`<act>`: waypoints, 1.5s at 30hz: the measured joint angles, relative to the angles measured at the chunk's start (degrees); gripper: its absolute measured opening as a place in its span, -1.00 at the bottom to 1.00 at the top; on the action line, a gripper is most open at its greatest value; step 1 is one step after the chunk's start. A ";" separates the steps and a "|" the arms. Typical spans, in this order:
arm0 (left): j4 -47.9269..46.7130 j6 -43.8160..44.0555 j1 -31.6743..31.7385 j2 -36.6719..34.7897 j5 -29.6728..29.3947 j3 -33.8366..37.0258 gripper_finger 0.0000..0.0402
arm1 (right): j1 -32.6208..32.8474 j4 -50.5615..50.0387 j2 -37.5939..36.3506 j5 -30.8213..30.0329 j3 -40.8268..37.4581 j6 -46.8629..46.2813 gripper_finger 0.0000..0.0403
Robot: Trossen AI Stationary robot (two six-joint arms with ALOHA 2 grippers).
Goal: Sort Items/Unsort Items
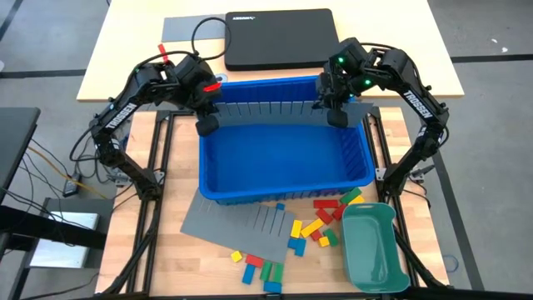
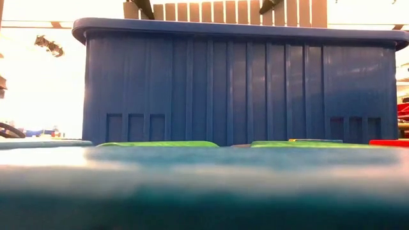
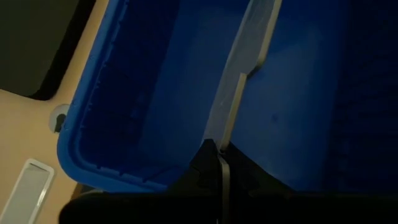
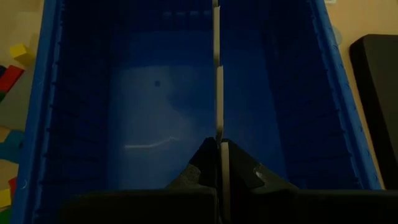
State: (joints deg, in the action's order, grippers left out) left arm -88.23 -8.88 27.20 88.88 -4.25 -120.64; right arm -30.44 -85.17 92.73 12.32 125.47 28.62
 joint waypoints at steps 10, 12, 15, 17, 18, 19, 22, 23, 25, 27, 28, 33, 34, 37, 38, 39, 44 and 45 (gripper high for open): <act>0.84 0.52 0.02 -0.02 0.98 0.00 -0.99 | -0.04 -0.34 0.00 -0.28 0.00 0.02 -1.00; 0.70 0.56 0.02 -0.02 1.06 0.00 -0.99 | -0.04 -0.34 0.00 -0.26 0.00 0.02 -1.00; 0.44 0.57 0.00 -0.04 1.20 0.00 -0.99 | -0.04 -0.31 0.00 -0.27 0.00 0.02 -1.00; 0.17 0.59 0.00 -0.04 1.38 0.00 -0.99 | -0.02 -0.26 0.00 -0.24 0.00 0.02 -1.00; 0.20 0.59 0.00 -0.04 1.38 0.00 -0.99 | -0.02 -0.26 0.00 -0.24 0.00 0.02 -1.00; 0.16 0.59 0.00 -0.04 1.38 -0.04 -0.99 | -0.02 -0.26 0.00 -0.24 0.00 0.01 -1.00; 0.12 0.59 0.00 -0.04 1.43 -1.13 -0.99 | -0.03 -0.22 0.00 -0.24 0.00 0.02 -1.00; 0.29 0.60 0.00 -0.08 1.89 -1.46 -0.99 | -0.02 -0.20 0.00 -0.26 0.00 0.02 -1.00; 0.48 0.75 0.00 -0.13 2.46 -1.62 -0.99 | -0.04 -0.32 -0.06 -0.27 0.00 0.02 -1.00; 0.27 0.98 0.00 -0.11 2.50 -1.62 -0.99 | -0.04 -0.35 -0.07 -0.25 0.00 0.02 -1.00; 0.08 0.98 0.00 -0.11 2.54 -1.62 -0.99 | -0.04 -0.32 -0.07 -0.23 0.00 0.02 -1.00; 0.75 0.20 0.00 -0.11 1.38 -1.60 -0.99 | -0.04 -0.30 -0.07 -0.24 0.00 0.35 -1.00; 1.16 0.14 0.03 -0.11 0.89 -1.60 -0.99 | -0.04 -0.26 -0.07 -0.28 0.00 0.43 -1.00; 1.44 -0.15 0.43 -0.11 0.81 -1.60 -0.99 | -0.04 -0.28 -0.07 -0.29 0.00 0.68 -1.00; 1.48 -0.30 0.48 -0.11 0.77 -1.60 -0.99 | -0.04 -0.28 -0.07 -0.28 0.00 0.74 -1.00; 1.56 -0.33 0.48 -0.02 0.76 -1.54 -0.99 | -0.04 -0.27 -0.07 -0.29 0.00 0.76 -1.00; 1.77 -0.39 0.48 0.17 1.12 0.23 -0.99 | -0.04 -0.43 -0.07 -0.45 0.00 0.85 -1.00; 1.87 -0.39 0.48 0.17 1.20 0.59 -0.99 | -0.04 -0.45 -0.07 -0.46 0.00 0.92 -1.00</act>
State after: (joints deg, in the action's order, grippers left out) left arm -86.36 -9.28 27.68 89.06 -3.05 -120.05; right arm -30.48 -85.62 92.66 11.86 125.47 29.55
